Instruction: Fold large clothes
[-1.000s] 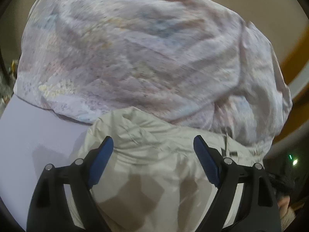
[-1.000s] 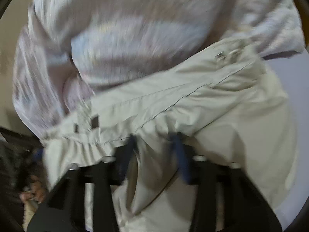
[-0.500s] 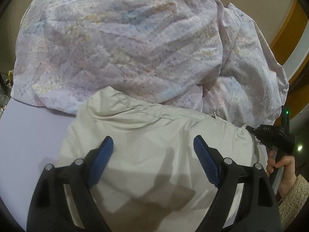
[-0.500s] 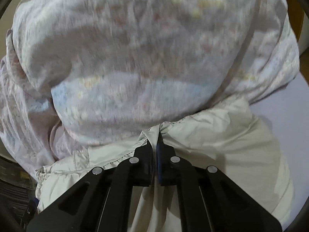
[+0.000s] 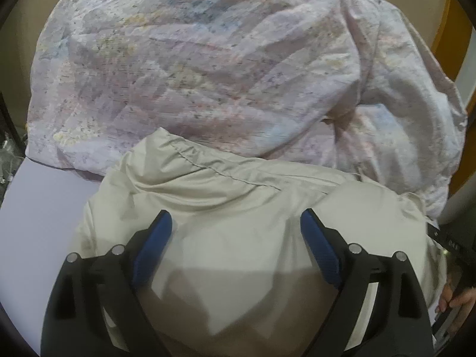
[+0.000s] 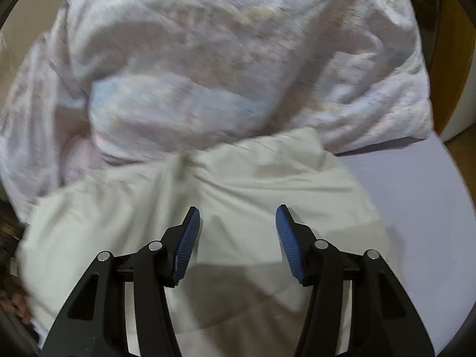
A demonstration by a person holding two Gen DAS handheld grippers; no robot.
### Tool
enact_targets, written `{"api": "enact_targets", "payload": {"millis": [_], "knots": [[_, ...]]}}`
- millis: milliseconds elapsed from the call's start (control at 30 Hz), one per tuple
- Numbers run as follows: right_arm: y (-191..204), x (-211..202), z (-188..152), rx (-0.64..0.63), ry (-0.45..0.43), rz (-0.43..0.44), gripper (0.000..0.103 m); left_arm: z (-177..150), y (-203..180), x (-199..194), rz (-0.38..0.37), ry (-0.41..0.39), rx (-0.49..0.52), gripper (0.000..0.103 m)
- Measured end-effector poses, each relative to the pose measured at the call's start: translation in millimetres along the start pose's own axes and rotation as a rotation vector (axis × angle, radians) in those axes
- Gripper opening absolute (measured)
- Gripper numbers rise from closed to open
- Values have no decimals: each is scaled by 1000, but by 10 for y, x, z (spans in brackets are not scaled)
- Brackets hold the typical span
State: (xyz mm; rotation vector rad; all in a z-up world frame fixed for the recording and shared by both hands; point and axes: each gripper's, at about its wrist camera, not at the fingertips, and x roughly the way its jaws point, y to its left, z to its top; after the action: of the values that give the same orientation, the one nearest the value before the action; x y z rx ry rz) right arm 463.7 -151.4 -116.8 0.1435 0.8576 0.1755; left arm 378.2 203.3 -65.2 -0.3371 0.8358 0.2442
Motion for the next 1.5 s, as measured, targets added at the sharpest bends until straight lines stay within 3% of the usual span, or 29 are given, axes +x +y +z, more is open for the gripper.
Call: {"api": "enact_targets", "payload": {"millis": [300,433,800,1200,1500], "knots": [[74,297,-123,-83,-20,-139,56,2,82,281,152,-14,42,89],[-7,351,-157,-82,-30,-160,59,5,120,428,194,-18,34,97],[86,458,-263,-103,-136,-202,65,-56,116,694,209,-61,27,101],[-148,656,-112,-74,-101,-143,68,-144,247,907,194,-41,1,101],[-239,771,11,-82,-86,-151,69,-96,183,1001,200,-22,2,101]]}}
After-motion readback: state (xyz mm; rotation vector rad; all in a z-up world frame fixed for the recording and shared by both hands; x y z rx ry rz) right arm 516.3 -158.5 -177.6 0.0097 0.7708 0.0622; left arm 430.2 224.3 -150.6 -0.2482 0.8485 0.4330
